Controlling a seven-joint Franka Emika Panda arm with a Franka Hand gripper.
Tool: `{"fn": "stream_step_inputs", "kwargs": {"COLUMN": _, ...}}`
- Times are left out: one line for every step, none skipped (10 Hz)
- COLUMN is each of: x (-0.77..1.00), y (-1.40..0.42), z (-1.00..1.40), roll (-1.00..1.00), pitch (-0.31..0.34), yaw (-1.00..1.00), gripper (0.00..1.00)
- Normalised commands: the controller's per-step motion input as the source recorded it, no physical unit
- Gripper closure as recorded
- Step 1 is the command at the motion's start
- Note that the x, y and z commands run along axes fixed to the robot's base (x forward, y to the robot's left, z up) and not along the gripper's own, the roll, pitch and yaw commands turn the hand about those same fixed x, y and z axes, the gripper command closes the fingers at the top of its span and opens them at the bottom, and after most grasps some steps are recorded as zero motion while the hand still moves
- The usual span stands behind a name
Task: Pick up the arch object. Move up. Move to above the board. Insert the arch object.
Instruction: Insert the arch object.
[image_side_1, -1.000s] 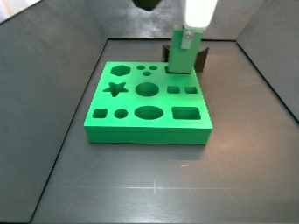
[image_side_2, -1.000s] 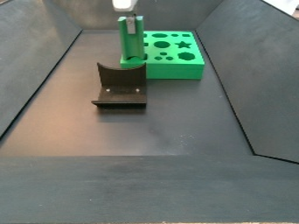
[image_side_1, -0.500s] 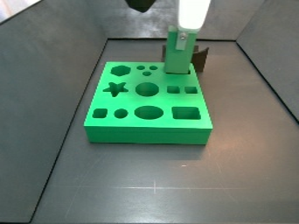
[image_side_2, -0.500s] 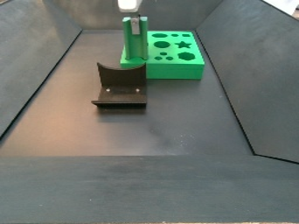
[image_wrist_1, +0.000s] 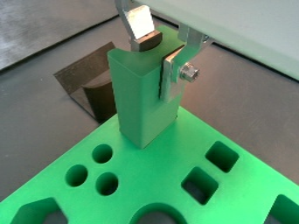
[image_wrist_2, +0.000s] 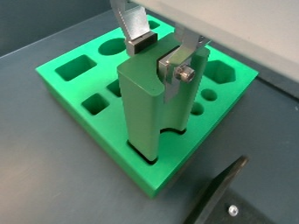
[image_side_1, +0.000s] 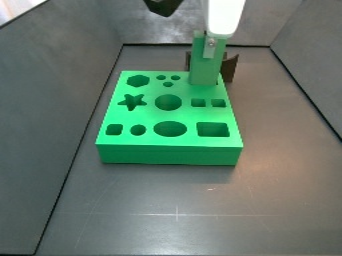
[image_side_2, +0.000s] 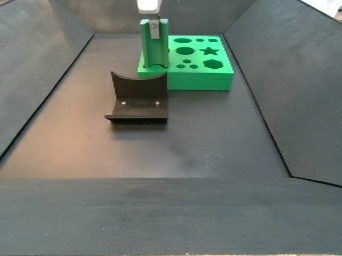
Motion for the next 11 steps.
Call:
{"fn": "stream_step_inputs", "kwargs": {"x": 0.02, "y": 0.15, "z": -0.18, "roll": -0.04, "pitch": 0.047, "yaw": 0.00, "gripper": 1.00}}
{"fn": "stream_step_inputs", "kwargs": {"x": 0.00, "y": 0.19, "z": -0.21, "roll": -0.07, "pitch": 0.010, "yaw": -0.04, "gripper": 1.00}}
{"fn": "stream_step_inputs", "kwargs": {"x": -0.15, "y": 0.17, "z": -0.15, "roll": -0.13, "pitch": 0.000, "yaw": -0.15, "gripper": 1.00}}
{"fn": "stream_step_inputs", "kwargs": {"x": -0.08, "y": 0.12, "z": -0.22, "roll": -0.13, "pitch": -0.019, "yaw": -0.07, "gripper": 1.00}}
{"fn": "stream_step_inputs", "kwargs": {"x": 0.00, "y": 0.04, "z": -0.30, "roll": -0.09, "pitch": -0.007, "yaw": 0.00, "gripper": 1.00}}
{"fn": "stream_step_inputs", "kwargs": {"x": 0.00, "y": 0.00, "z": -0.39, "roll": -0.04, "pitch": 0.000, "yaw": 0.00, "gripper": 1.00}}
{"fn": "stream_step_inputs", "kwargs": {"x": 0.00, "y": 0.00, "z": -0.51, "roll": -0.04, "pitch": 0.000, "yaw": 0.00, "gripper": 1.00}}
{"fn": "stream_step_inputs", "kwargs": {"x": 0.00, "y": 0.09, "z": -0.57, "roll": -0.03, "pitch": 0.000, "yaw": 0.00, "gripper": 1.00}}
{"fn": "stream_step_inputs", "kwargs": {"x": 0.02, "y": 0.10, "z": -0.36, "roll": 0.00, "pitch": 0.067, "yaw": 0.00, "gripper": 1.00}}
{"fn": "stream_step_inputs", "kwargs": {"x": -0.01, "y": -0.04, "z": 0.00, "roll": 0.06, "pitch": -0.010, "yaw": 0.00, "gripper": 1.00}}
{"fn": "stream_step_inputs", "kwargs": {"x": 0.00, "y": 0.00, "z": 0.00, "roll": 0.00, "pitch": 0.000, "yaw": 0.00, "gripper": 1.00}}
